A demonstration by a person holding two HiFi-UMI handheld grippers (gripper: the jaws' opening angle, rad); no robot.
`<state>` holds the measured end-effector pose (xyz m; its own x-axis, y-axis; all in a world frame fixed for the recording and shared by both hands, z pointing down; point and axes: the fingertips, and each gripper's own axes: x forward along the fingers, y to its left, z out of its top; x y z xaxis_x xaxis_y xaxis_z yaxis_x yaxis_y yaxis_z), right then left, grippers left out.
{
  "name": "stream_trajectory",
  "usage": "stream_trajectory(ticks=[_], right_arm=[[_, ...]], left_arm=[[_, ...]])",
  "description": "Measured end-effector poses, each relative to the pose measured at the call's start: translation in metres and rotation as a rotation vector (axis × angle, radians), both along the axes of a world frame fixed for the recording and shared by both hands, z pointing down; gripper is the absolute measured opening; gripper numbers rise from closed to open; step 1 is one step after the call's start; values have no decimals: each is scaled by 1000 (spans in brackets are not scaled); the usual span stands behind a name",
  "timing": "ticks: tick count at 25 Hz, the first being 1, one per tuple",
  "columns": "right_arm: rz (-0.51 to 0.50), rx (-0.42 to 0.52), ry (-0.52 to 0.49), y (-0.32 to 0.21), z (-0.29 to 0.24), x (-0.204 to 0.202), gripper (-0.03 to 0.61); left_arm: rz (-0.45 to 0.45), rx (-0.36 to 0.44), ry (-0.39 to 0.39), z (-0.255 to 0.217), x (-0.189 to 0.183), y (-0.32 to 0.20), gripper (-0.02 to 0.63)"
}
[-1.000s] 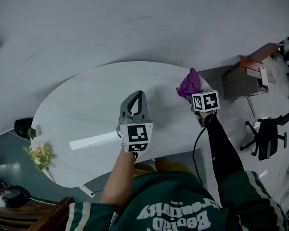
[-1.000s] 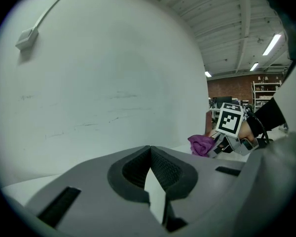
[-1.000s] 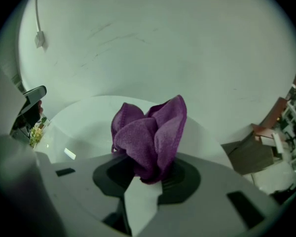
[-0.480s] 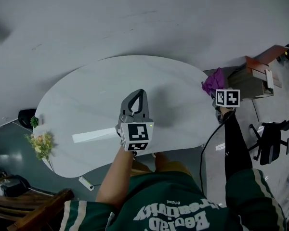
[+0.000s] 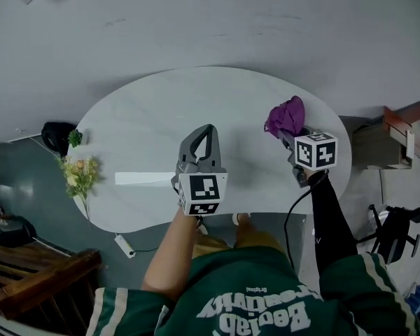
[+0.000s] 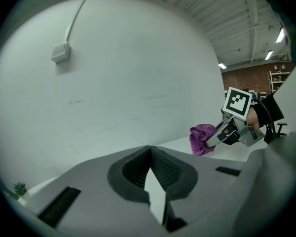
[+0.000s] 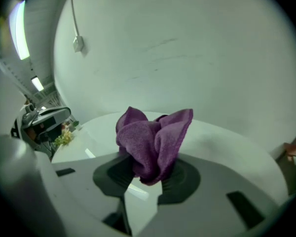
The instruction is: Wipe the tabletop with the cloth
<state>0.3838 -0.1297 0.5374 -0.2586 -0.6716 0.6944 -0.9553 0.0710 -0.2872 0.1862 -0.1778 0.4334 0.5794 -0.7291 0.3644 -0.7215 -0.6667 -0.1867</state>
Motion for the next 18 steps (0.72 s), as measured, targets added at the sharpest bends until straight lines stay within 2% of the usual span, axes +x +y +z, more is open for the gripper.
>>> stream_trajectory(ticks=[4,12,18], right_arm=[[-127,28,-62,-37,-9,-125,124],[-381,39,-140,-76,-13,-395,124],[-523,11,-161,-82,2,-557,124]], left_arm=[[-96,22,-8,-10,-93,-11,2],[-296,25,-40,-10,-314,-16,2],[-402,21,-53,-4,-443,-12,2]])
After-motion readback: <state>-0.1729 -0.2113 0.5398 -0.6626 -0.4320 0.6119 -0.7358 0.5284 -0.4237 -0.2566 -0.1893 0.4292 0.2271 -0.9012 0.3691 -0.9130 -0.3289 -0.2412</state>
